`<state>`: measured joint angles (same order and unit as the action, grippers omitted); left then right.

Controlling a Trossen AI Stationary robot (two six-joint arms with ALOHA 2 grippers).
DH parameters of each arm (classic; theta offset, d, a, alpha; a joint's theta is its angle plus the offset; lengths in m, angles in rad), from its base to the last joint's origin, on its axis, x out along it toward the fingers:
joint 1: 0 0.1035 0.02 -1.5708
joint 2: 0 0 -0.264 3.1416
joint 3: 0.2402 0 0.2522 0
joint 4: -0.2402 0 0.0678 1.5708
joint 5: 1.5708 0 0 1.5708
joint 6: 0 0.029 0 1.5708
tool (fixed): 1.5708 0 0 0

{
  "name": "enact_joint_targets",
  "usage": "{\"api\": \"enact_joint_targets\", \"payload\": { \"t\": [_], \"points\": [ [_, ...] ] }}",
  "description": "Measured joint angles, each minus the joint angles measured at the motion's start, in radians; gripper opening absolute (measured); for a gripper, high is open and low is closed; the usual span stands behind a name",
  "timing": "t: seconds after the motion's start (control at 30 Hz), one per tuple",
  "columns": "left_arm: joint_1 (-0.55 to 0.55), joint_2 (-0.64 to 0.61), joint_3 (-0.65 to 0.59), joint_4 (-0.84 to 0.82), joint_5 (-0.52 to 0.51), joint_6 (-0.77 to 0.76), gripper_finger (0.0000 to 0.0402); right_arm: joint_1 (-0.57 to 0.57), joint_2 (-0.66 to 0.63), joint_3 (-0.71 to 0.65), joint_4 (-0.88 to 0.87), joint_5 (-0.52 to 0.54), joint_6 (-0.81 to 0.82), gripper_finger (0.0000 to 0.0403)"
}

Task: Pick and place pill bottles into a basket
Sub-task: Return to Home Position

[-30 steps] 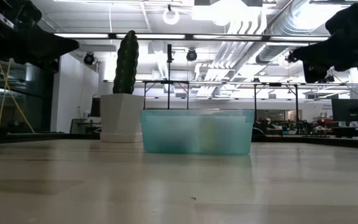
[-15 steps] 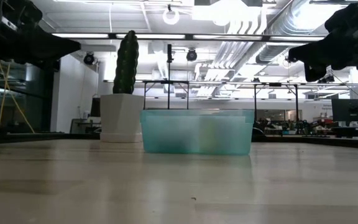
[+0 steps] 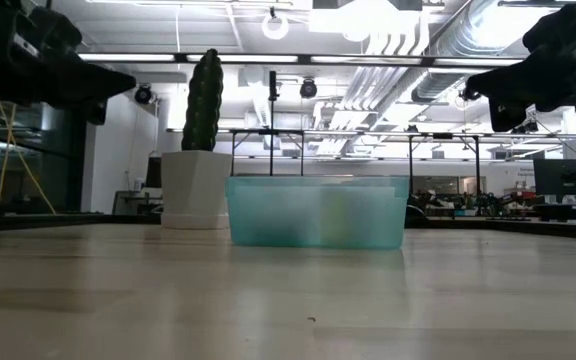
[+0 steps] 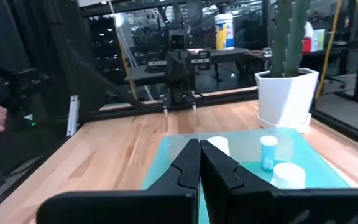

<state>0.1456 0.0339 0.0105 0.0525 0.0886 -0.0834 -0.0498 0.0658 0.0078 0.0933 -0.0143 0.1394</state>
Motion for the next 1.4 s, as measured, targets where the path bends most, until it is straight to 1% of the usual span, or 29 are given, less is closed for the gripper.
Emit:
{"api": "enact_joint_targets", "payload": {
  "t": [0.17, 0.3, 0.4, 0.53, 0.73, 0.83, 0.93, 1.03, 1.2, 1.4],
  "points": [
    [0.007, 0.001, 0.0, -0.022, -0.009, 0.03, 0.0023, 0.0, 0.0, 0.0, -0.038, -0.049, 0.0, 0.0],
    [0.005, 0.001, 0.0, -0.032, -0.003, 0.027, 0.0031, 0.0, 0.0, 0.0, -0.06, -0.051, 0.009, 0.0],
    [0.005, 0.001, 0.0, -0.03, 0.002, 0.026, 0.0022, 0.0, -0.001, 0.0, -0.059, -0.052, 0.003, 0.0],
    [0.005, 0.001, 0.0, -0.03, 0.002, 0.008, 0.0022, 0.0, -0.002, 0.0, -0.059, -0.054, -0.015, 0.0],
    [0.005, 0.001, 0.0, -0.031, -0.013, 0.008, 0.0023, 0.0, -0.001, 0.0, -0.055, -0.101, -0.031, 0.0],
    [0.005, 0.001, 0.0, -0.033, -0.024, 0.03, 0.0024, 0.0, -0.001, 0.0, -0.056, -0.093, -0.043, 0.0],
    [0.005, 0.001, 0.0, -0.034, -0.028, 0.075, 0.0026, 0.0, -0.001, 0.0, -0.06, -0.049, -0.067, 0.0],
    [0.005, 0.001, 0.0, -0.034, -0.034, 0.083, 0.0031, 0.0, -0.001, 0.0, -0.064, -0.009, -0.064, 0.0],
    [0.005, 0.001, 0.0, -0.036, -0.036, 0.078, 0.0037, 0.0, -0.001, 0.0, -0.065, -0.004, -0.027, 0.0],
    [0.005, 0.001, 0.0, -0.044, -0.076, 0.079, 0.0039, 0.0, -0.001, 0.0, -0.07, -0.001, -0.035, 0.0]
  ]
}}
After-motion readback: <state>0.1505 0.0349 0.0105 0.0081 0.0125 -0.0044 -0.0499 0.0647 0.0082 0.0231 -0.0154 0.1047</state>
